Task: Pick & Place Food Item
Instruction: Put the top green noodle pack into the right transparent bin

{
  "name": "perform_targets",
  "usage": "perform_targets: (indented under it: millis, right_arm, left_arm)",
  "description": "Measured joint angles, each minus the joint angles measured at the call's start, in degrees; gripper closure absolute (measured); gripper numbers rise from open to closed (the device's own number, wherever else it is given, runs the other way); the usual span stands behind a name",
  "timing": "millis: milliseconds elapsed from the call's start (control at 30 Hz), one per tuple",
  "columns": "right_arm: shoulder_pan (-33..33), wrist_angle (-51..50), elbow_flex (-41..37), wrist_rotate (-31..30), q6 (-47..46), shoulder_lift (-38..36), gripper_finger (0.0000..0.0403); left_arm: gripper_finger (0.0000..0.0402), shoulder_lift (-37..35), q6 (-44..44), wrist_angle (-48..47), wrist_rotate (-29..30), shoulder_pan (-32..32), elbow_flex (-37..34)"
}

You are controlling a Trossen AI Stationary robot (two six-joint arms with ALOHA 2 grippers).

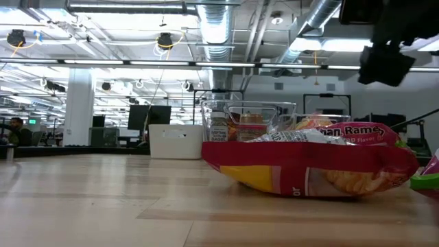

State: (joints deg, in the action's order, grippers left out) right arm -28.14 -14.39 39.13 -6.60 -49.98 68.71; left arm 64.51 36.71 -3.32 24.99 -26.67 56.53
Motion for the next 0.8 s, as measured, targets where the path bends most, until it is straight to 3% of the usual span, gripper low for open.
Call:
perform_targets:
  millis: [233,400,467,567,800]
  right_arm:
    - [0.02,2.74,0.07,-3.62,8.79,0.52,0.0180]
    - [-1.23,2.76,5.65,-3.64,13.84,7.83,0.0186]
    - [-2.16,-2.95,10.43,-4.47,17.33,12.20,0.0186]
    - [-3.19,-14.80,16.44,-10.28,19.05,18.38,0.0186]
    - [-5.50,-16.49,20.46,-18.03,16.03,25.77,0.0186]
  left_arm:
    - [0.0262,0.00,0.02,-0.08,-0.02,-0.01,0.00]
    - [0.0262,0.00,0.02,-0.22,-0.04,0.01,0.00]
    - [0.0262,0.00,0.08,-0.32,-0.05,-0.01,0.00]
    - [0.0262,0.00,0.92,-0.30,-0.09,-0.03,0.00]
    - [0.0262,0.02,1.34,-0.30,-1.50,-0.07,0.00]
